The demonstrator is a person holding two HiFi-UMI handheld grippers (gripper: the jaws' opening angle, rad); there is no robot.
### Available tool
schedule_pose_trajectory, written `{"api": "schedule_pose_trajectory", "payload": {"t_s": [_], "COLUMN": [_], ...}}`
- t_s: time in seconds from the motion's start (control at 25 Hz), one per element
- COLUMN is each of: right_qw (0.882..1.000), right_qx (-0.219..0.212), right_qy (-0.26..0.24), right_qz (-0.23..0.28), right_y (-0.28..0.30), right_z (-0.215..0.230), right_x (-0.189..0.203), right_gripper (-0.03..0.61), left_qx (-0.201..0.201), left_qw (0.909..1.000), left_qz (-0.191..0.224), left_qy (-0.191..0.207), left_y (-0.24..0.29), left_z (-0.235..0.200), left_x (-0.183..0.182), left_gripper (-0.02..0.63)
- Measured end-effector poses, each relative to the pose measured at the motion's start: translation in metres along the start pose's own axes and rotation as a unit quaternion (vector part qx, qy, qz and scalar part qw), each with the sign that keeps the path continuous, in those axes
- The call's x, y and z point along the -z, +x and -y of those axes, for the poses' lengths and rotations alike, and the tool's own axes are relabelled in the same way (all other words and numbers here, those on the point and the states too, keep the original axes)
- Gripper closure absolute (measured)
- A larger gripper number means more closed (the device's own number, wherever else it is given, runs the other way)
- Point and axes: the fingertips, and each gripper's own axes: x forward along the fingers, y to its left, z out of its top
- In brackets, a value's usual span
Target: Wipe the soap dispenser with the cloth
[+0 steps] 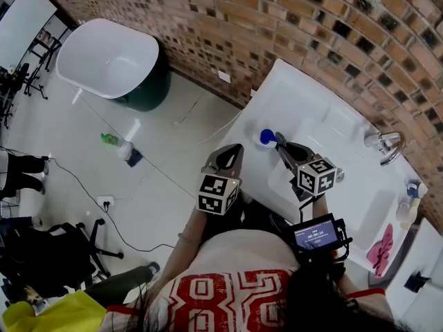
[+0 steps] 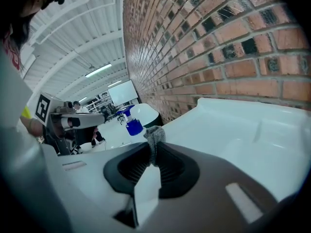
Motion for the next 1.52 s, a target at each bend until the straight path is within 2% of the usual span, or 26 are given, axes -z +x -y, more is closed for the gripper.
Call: {"api": "schedule_pose_trajectory", "payload": {"t_s": [0.52,0.92,1.16,1.32,1.52], "right_qw": [0.996,0.989,0.991,0.997,0.999], "right_qx": [-0.063,-0.054,-0.043,-0.030,-0.019], "right_qy": [-0.001,-0.011,-0.011,-0.006,-0.027], "right_qz": [-0.068,-0.140,-0.122,-0.065,0.006], "right_y": [0.018,0.033,0.028,0.017,0.004], "right_z": [-0.042,-0.043,-0.040,-0.038,-0.042], "right_x": [0.051,0.091,0.080,0.042,-0.014], "right_gripper": [0.532,0.531,0.532,0.531,0.532], "left_qx": [0.002,-0.018,-0.017,-0.014,-0.012], "left_qw": [1.0000,0.9998,0.9998,0.9998,0.9999], "left_qz": [-0.001,-0.001,-0.003,-0.005,-0.006], "left_qy": [-0.002,-0.010,-0.011,-0.009,-0.008], "left_y": [0.004,-0.001,-0.001,-0.001,0.000], "left_z": [0.006,-0.003,-0.001,0.001,0.003], "left_x": [0.000,0.001,0.003,0.004,0.005], "left_gripper": [0.609,0.609,0.609,0.609,0.609]}}
